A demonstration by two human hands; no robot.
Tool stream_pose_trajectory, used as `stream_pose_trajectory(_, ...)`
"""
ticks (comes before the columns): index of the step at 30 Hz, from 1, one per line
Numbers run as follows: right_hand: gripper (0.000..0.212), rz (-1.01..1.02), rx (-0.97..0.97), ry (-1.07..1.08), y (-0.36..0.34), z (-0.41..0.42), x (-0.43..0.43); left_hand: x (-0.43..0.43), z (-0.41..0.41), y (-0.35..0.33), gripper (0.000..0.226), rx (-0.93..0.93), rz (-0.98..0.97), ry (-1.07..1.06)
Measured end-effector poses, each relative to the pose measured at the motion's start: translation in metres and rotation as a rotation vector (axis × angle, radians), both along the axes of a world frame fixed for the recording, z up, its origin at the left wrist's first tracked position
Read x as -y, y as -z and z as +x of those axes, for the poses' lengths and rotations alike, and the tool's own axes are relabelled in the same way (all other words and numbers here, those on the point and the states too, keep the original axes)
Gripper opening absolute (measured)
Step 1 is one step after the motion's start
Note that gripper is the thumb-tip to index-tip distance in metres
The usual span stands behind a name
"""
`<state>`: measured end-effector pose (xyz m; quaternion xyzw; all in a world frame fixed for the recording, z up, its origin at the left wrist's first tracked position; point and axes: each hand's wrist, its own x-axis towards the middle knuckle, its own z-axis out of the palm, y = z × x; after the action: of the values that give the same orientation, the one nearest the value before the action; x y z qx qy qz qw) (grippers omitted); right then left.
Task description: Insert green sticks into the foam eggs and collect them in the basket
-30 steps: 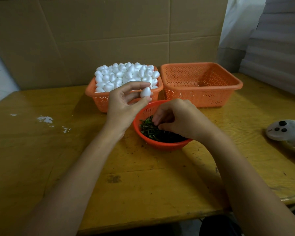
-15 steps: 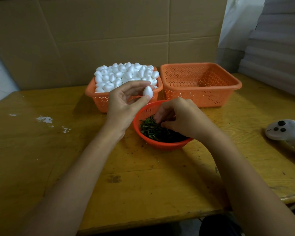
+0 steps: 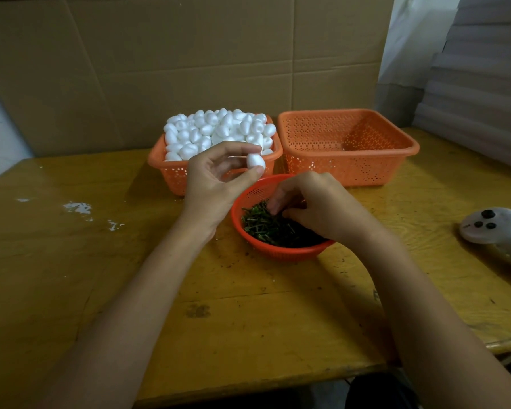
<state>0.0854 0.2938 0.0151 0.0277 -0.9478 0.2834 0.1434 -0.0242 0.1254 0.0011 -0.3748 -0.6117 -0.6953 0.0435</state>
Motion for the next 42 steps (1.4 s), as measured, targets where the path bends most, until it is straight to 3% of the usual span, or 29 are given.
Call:
stream_pose_trajectory(6,0.039,0.084,0.01,0.015,0.0012,-0.0005,-0.0007,0.0006,0.0002,-0.0009,0.027,0.006,0.005,0.01)
stream_pose_trajectory(15,0.02,0.162,-0.053,0.063,0.0028,-0.002,-0.0029,0.0004,-0.0006,-0.0006,0.029,0.011,0.016,0.025)
stream_pose_trajectory(25,0.02,0.237,-0.167,0.112,0.003,-0.0026,0.0003,0.0004,-0.0029,-0.0001,0.028,0.015,0.027,0.022)
stream_pose_trajectory(36,0.012,0.193,-0.182,0.166,-0.0009,-0.0005,0.0013,-0.0017,-0.0001,0.0015,0.025,0.037,0.049,0.04)
stream_pose_trajectory(42,0.008,0.097,-0.21,0.093,-0.0008,0.0011,0.004,-0.0015,-0.0014,0.0019,0.025,0.05,0.071,0.068)
